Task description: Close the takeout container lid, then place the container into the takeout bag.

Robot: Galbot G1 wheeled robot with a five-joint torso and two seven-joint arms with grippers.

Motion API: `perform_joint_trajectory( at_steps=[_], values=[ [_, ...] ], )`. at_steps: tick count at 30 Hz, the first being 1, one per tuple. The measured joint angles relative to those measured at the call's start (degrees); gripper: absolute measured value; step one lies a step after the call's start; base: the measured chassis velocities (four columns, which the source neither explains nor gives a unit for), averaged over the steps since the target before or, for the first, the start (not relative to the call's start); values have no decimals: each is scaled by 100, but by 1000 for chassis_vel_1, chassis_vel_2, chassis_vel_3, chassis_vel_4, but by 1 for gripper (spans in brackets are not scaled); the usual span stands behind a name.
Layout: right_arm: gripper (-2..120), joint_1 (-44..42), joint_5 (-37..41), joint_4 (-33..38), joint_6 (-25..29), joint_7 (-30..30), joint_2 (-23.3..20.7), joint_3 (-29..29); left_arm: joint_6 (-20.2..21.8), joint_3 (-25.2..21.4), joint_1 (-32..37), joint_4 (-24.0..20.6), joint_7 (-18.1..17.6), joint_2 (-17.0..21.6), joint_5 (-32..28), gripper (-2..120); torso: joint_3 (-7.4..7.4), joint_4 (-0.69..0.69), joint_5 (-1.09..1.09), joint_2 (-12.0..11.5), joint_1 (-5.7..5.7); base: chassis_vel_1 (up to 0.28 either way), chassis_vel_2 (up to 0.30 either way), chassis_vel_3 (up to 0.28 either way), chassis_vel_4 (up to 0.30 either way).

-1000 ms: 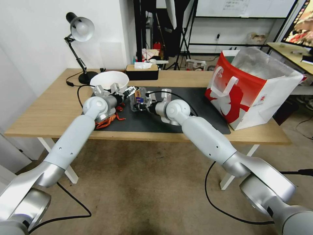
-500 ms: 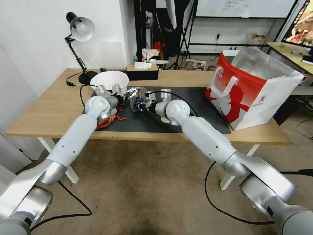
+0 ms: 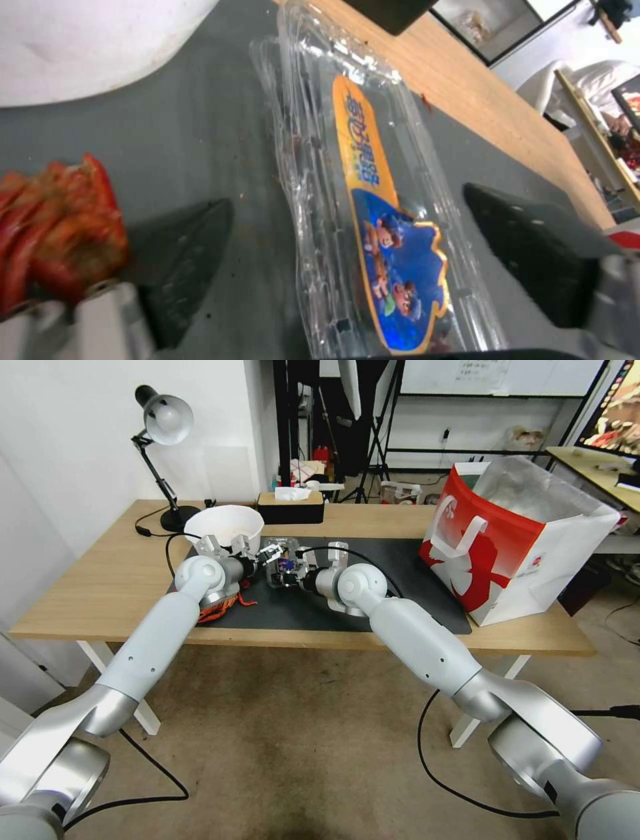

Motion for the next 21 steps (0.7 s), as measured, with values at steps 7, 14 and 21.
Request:
perform_joint_trajectory(
  at_steps=[7, 14, 21],
  values=[
    [0, 4, -2, -1, 0, 0, 2, -8, 4, 25, 6, 8, -2, 11, -2, 61, 0, 0, 0, 0, 0, 0, 0, 0, 0],
    [0, 1, -3, 1, 1, -2, -1, -23, 6, 32, 16, 18, 1, 34, -3, 31, 0, 0, 0, 0, 0, 0, 0, 0, 0],
    [0, -15, -2, 37, 1, -4, -9, -33, 2, 27, 17, 85, 15, 26, -4, 9, 0, 0, 0, 0, 0, 0, 0, 0, 0]
  ],
)
